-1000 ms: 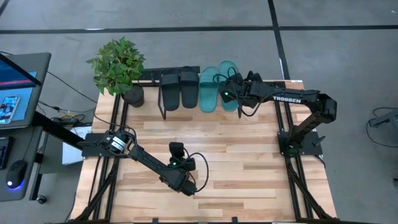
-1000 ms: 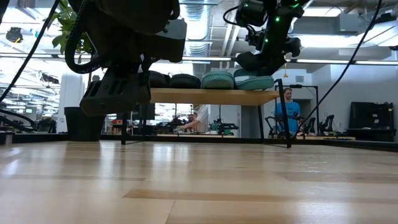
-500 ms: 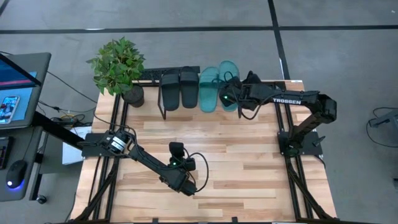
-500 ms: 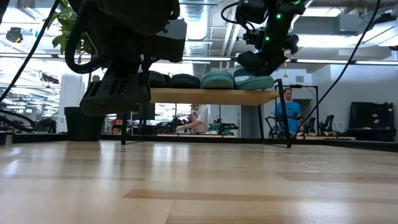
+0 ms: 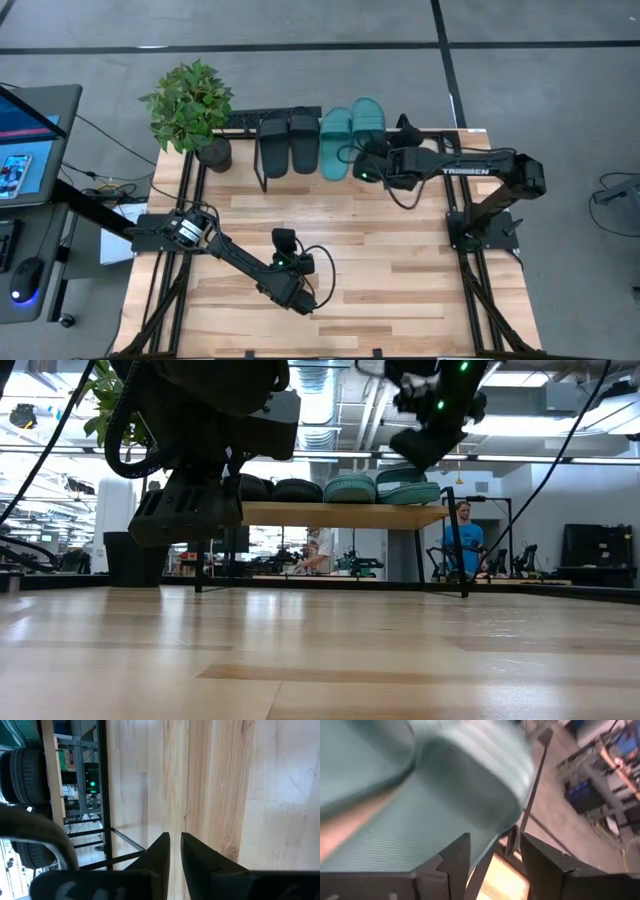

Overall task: Pick and place slides into the shelf
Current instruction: Adjust the green slipper on the shelf

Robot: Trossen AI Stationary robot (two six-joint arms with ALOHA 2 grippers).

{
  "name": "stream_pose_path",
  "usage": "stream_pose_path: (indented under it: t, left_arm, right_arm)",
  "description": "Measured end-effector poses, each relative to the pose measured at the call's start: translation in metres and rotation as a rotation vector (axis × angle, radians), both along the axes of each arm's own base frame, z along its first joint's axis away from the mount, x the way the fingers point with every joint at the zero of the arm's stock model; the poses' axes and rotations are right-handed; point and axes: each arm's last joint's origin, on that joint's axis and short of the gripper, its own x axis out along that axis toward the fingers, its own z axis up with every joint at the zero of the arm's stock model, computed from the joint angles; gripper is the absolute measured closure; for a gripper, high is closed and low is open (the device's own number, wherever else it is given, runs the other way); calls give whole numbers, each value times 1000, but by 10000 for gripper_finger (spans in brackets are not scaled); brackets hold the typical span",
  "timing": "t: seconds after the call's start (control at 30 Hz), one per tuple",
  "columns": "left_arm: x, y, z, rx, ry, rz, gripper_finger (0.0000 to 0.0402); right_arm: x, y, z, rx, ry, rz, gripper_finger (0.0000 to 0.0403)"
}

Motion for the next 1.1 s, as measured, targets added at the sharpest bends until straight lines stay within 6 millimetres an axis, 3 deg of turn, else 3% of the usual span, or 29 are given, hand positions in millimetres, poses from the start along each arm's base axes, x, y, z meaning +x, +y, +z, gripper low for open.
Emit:
stream_pose_path:
  t: [0.27, 0.43, 0.5, 0.67, 0.9, 1.1]
  left_arm:
    - [0, 0, 0, 3, -6, -2, 365]
    - [1, 1, 1, 52, -30, -28, 365]
    - [2, 1, 2, 67, -37, -36, 365]
    - [3, 4, 2, 72, -35, -31, 365]
    - [2, 3, 1, 52, -35, -19, 365]
    - [3, 3, 1, 40, -45, -9, 365]
  right_arm:
    - [-17, 45, 47, -112, -195, 154, 273]
    - [-24, 39, 84, -200, -331, 225, 361]
    - [-24, 30, 94, -239, -357, 229, 391]
    - [-17, -4, 97, -306, -359, 139, 400]
    - [0, -64, 63, -299, -233, -8, 401]
    - [15, -106, 36, -202, -265, 74, 402]
